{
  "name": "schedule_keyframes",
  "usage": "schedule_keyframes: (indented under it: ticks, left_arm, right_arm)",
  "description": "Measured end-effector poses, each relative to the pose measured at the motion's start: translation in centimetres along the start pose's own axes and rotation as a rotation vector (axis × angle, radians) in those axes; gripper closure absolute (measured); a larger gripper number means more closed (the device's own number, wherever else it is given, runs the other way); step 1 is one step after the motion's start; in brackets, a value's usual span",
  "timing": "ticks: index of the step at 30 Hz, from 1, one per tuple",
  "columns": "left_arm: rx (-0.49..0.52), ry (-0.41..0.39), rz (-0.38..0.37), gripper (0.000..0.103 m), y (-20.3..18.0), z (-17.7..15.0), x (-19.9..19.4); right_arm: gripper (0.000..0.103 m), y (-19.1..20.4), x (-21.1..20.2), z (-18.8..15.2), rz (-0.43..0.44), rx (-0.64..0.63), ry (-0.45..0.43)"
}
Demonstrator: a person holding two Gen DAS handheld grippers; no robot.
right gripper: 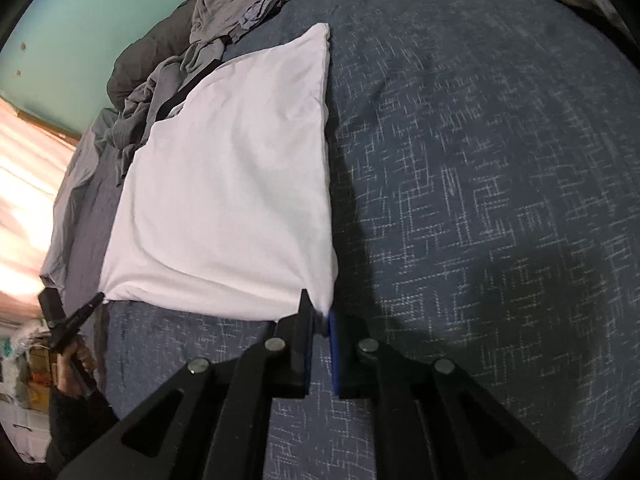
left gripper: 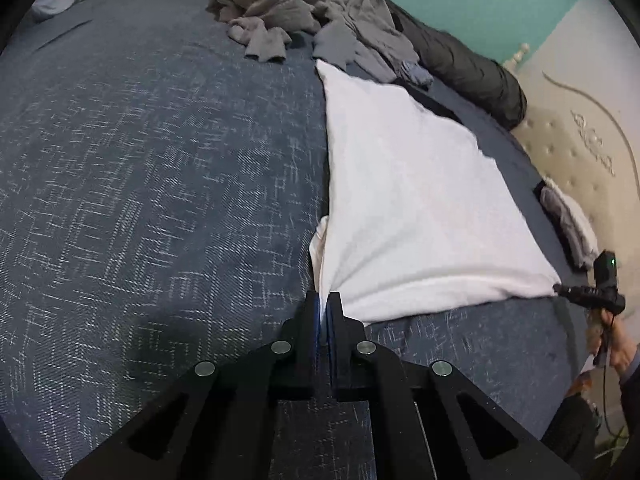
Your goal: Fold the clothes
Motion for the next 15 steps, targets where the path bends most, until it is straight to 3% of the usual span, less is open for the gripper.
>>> schedule_keyframes:
  ticks: [4,6,11,13,14,15]
  left_arm:
    - [-0.002,-0.002,-0.011,0.098,-0.2,0.2,0.0]
    - [-0.012,-0.01,-0.015,0.097,0.0,0.2,-0.2]
    - [-0.038,-0.02,-0.016,0.098,0.6,0.3,-0.3]
    - [-0.026,-0.016,-0.006,0.099,0.4,0.2,-0.3]
    - [-0.015,-0.015,0.002,0.099,0.2,0.2,-0.3]
    - [-0.006,-0.014,0.009,0.099,0.1,0.1,-0.3]
  right_arm:
    - [0.085,-0.9,-0.7,0.0,0.022,0.033,-0.017]
    - [0.071,-1.1,-0.7,-0.1,0.04,0.058,-0.029]
    - [0.071,-0.5,-0.2,-1.0,0.041,0.03,-0.011]
    - [0.081,0.2,0.1,-1.4,-0.007,-0.021,0.002]
    - [0.098,0.4,0.2,-1.5,-0.036,-0.04,0.005]
    - [0.101,0.6,0.1,-1.5,-0.067,-0.052,0.006]
Point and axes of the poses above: each gripper's, at about its wrist camera, not at the fingertips, and x roughly the way its jaws point, y to its left, z to its top, the point moved 1 cm from there along x, roughly the way its jaws point, and after that the axes turned 3 degrees about -x, right-handed, at the moved point
